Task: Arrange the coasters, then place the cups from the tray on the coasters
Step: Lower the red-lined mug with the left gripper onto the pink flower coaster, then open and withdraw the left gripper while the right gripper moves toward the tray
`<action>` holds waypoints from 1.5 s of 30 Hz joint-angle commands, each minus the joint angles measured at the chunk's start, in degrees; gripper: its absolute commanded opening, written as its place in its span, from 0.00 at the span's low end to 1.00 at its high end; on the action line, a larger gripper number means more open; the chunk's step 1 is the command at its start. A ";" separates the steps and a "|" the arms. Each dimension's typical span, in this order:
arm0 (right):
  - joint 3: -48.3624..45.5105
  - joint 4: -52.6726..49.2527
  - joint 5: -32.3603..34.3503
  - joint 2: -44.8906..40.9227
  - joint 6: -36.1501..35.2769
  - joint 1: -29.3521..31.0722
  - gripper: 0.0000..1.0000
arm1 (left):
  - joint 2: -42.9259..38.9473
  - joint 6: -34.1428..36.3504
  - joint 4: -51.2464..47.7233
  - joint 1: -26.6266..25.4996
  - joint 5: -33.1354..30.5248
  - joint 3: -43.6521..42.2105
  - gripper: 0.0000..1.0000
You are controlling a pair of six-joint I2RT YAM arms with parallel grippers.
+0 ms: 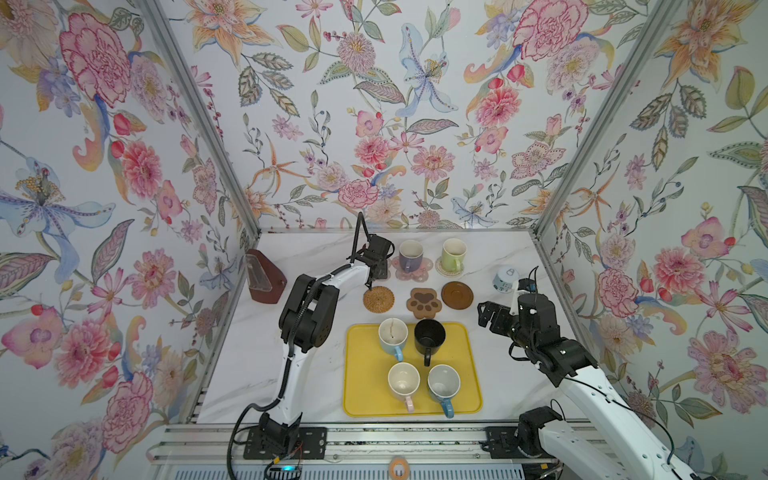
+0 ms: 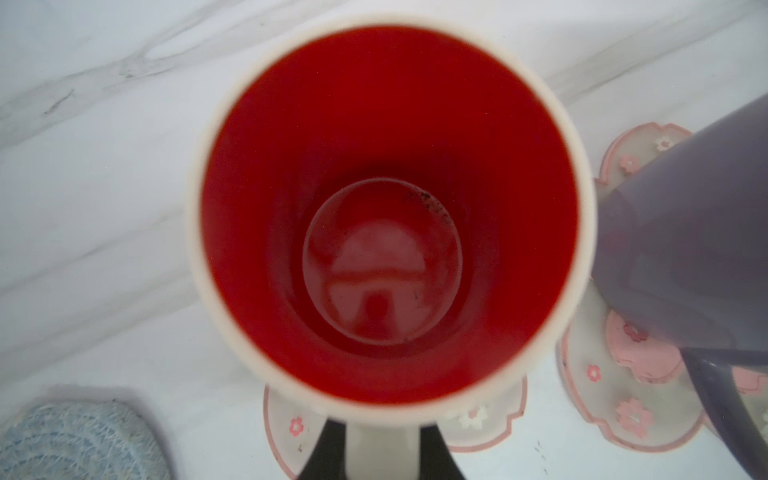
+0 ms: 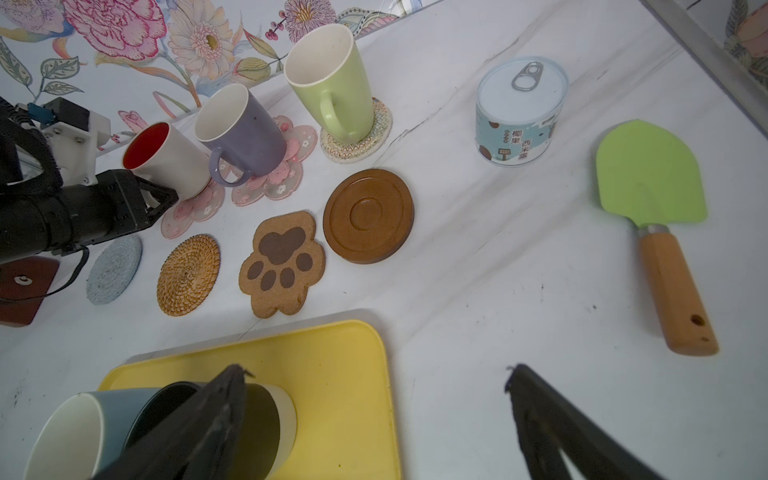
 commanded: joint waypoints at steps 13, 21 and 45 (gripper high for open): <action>-0.58 -1.10 -0.22 -0.65 -0.46 -0.39 0.99 | -2.97 -2.78 1.76 0.83 1.44 -4.83 0.03; -0.58 -1.52 -0.12 -1.69 -0.24 -0.48 0.99 | -4.69 -3.35 2.42 0.89 2.51 -6.58 0.20; -0.04 1.21 -2.06 3.82 1.32 -0.25 0.99 | -55.02 -7.93 29.36 0.73 4.76 -55.01 0.99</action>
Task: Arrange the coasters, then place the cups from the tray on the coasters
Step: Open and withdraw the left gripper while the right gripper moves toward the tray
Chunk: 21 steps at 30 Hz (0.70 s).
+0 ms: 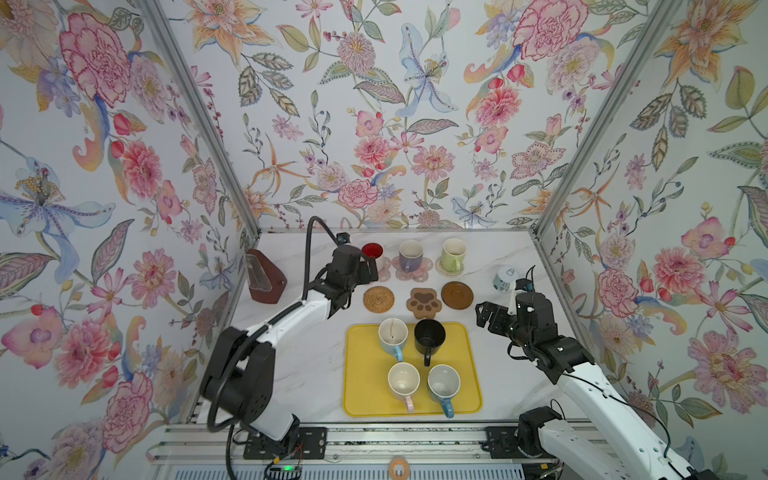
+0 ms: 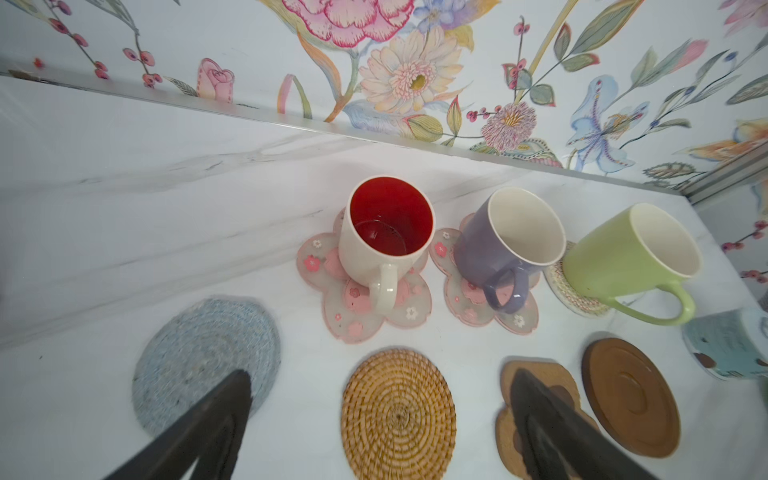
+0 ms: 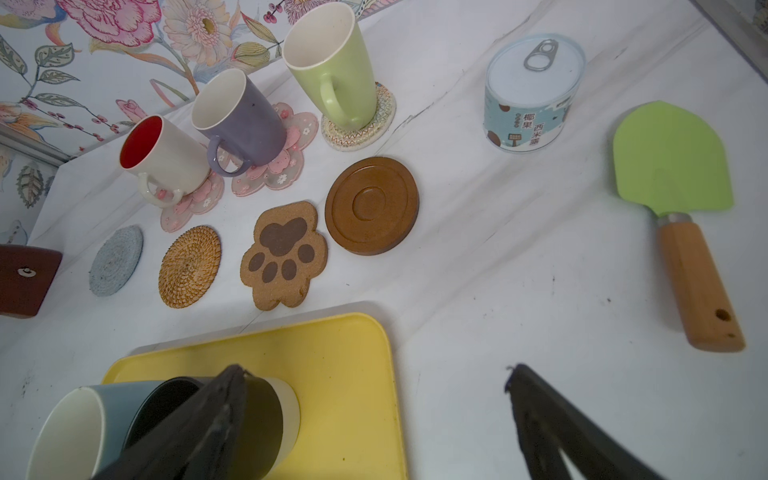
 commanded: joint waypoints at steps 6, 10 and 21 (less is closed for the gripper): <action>0.53 2.35 -0.69 3.18 1.40 0.11 0.99 | -17.53 -3.24 6.83 0.36 0.65 -21.14 0.99; 1.27 1.16 -0.92 3.99 1.30 0.62 0.99 | -19.93 -3.92 6.67 0.36 -0.35 -23.86 0.99; 2.50 -16.35 3.71 -4.45 8.51 11.96 0.99 | -22.30 -5.42 8.70 0.35 -2.97 -26.50 0.99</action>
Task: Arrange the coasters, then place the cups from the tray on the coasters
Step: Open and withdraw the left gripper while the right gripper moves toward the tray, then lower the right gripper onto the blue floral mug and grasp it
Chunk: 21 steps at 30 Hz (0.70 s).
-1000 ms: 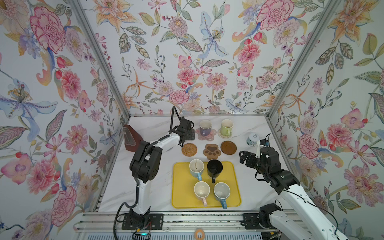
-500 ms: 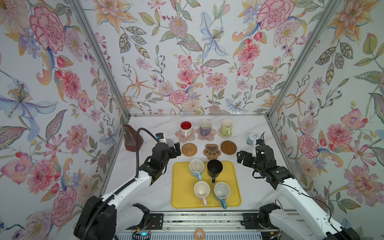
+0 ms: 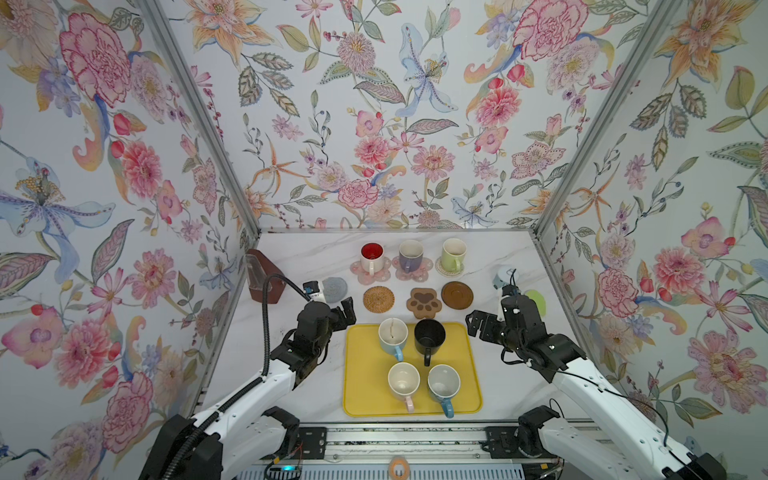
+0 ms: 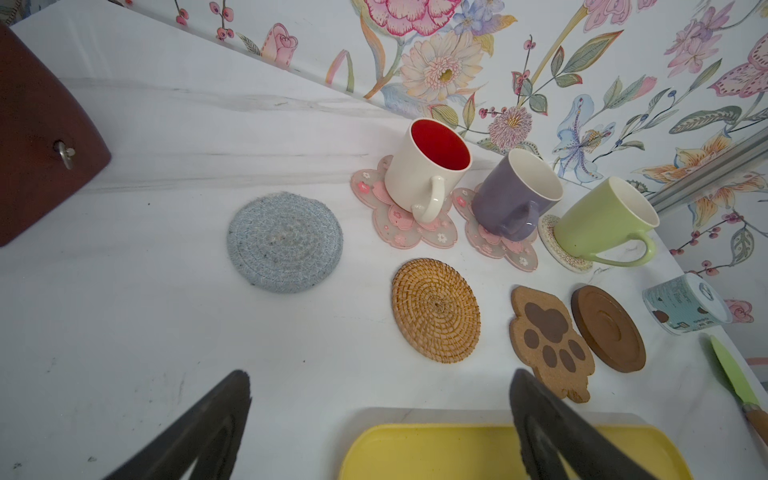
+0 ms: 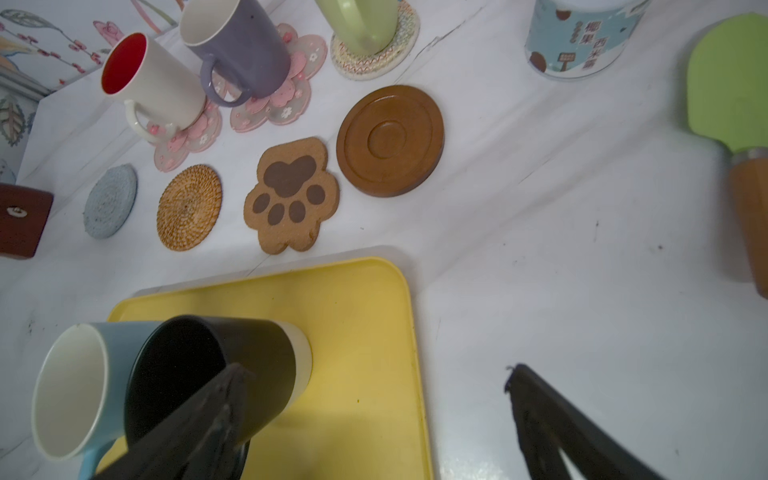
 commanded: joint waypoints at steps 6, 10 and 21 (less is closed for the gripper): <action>2.83 -16.17 6.81 -6.64 11.90 14.35 0.98 | -2.35 -1.93 1.27 0.33 -2.28 -1.79 0.99; 3.62 -19.11 9.10 -6.15 16.67 22.13 0.98 | -3.16 -2.43 -0.24 0.43 -3.61 -1.75 0.99; 2.44 -19.97 13.94 -5.96 28.29 40.35 0.97 | -6.62 -3.16 -0.72 0.35 -6.24 -3.78 0.99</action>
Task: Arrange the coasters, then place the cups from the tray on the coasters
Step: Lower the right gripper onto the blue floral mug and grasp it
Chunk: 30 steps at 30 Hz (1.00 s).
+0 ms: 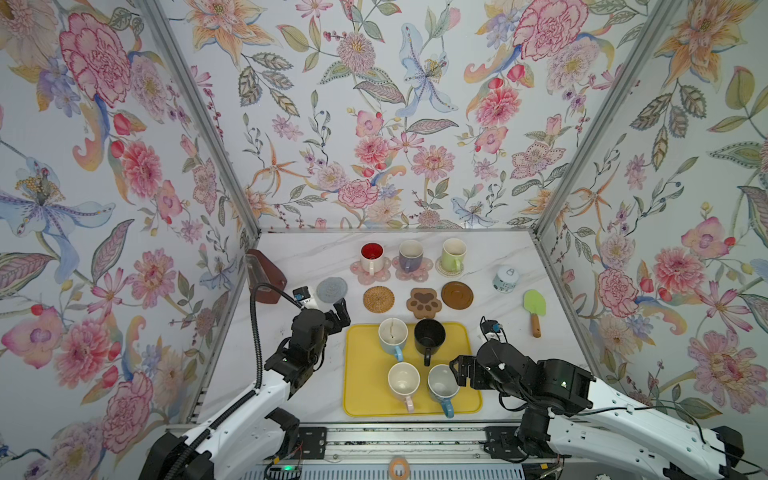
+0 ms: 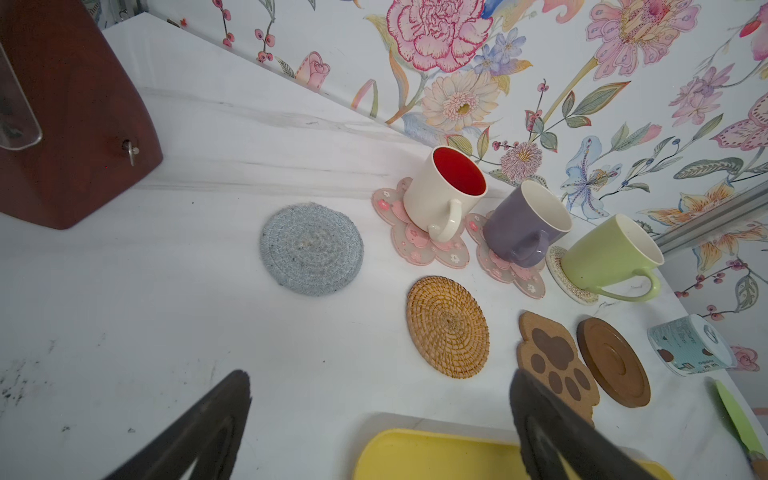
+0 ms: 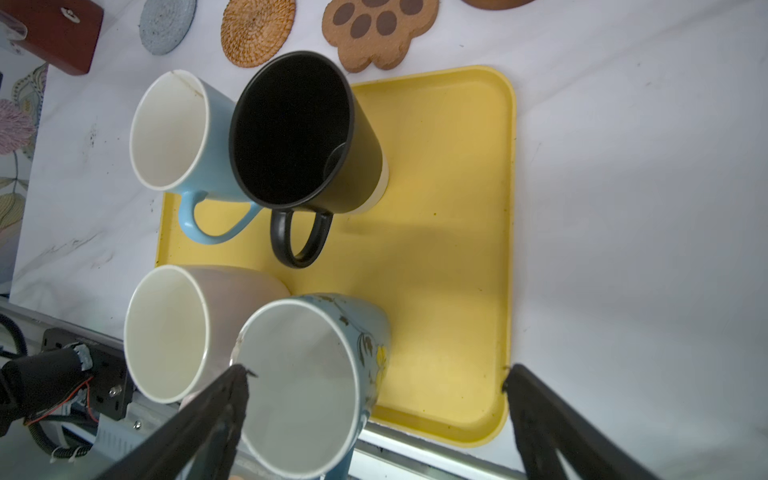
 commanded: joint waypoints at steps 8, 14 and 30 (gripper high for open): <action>-3.30 0.39 4.68 2.35 11.95 12.39 0.97 | 0.58 -0.12 -1.51 0.36 -2.26 1.06 0.99; -3.42 1.21 5.72 6.22 13.44 17.72 0.97 | 0.38 -1.18 0.26 0.37 -2.08 -0.37 0.99; -6.04 6.34 3.76 14.33 13.62 21.42 0.89 | -0.57 -0.74 -0.92 0.46 -3.12 -0.24 0.99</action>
